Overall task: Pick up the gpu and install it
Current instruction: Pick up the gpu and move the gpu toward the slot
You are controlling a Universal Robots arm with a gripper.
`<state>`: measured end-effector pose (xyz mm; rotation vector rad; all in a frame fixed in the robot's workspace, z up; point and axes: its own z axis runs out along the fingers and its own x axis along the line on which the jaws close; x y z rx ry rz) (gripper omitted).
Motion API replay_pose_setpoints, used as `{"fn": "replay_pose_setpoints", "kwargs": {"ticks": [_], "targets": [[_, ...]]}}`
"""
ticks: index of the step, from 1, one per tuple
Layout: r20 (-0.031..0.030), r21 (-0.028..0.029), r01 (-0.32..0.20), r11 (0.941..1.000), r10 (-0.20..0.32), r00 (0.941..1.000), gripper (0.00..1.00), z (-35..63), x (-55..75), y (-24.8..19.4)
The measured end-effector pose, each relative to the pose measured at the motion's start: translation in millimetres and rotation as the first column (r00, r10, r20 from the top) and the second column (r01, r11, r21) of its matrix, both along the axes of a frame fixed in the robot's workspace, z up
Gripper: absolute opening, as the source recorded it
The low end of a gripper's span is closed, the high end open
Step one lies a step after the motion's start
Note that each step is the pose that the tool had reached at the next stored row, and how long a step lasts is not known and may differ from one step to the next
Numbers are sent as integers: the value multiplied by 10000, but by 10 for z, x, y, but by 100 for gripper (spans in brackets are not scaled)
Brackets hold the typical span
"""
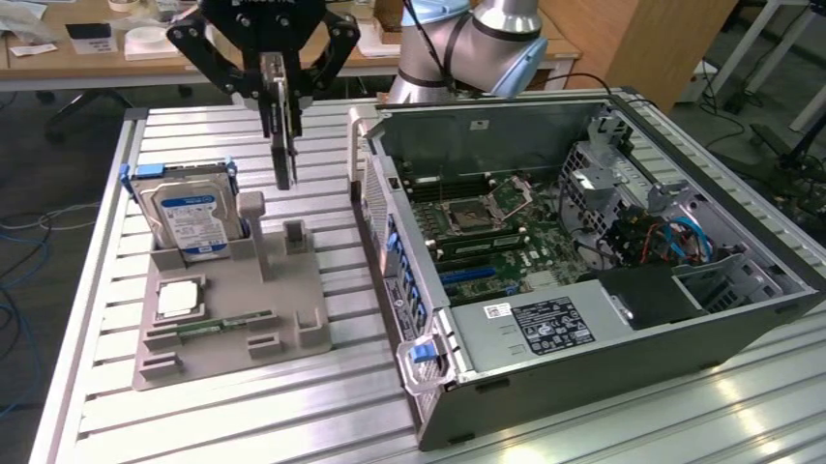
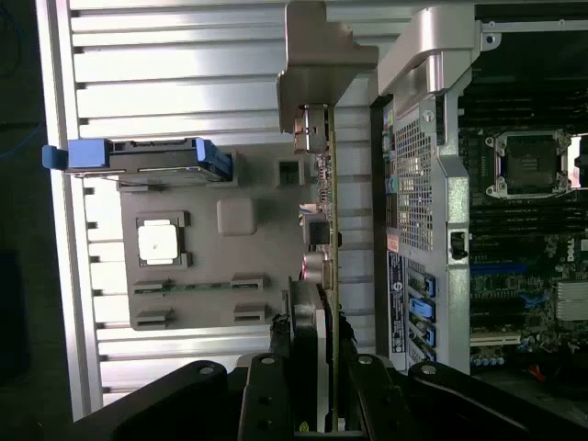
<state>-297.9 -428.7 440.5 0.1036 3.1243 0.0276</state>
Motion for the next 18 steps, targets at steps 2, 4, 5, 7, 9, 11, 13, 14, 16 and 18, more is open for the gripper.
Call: {"fn": "replay_pose_setpoints", "kwargs": {"ticks": [2, 4, 5, 7, 9, 11, 13, 14, 16, 18], "targets": [[0, 0, -1, 10000, 1, 10000, 28, 0, 0, 0], [0, 0, -1, 10000, 1, 10000, 28, 0, 0, 0], [-1, -1, -1, 10000, 1, 10000, 28, 1, 0, 0], [-1, -1, -1, 10000, 1, 10000, 28, 0, 0, 0], [0, -1, -1, 10000, 1, 10000, 28, 0, 0, 0], [-1, -1, -1, 10000, 1, 10000, 28, 0, 0, 0], [-3, -2, 0, 10000, 0, 10000, 28, 2, 3, 0], [-2, -2, -3, 10000, 3, 10000, 28, 1, 9, 0], [-1, 0, -2, 10000, 2, 10000, 28, 0, 23, 0], [-1, -1, -1, 10000, 1, 10000, 28, 1, 44, 0]]}}
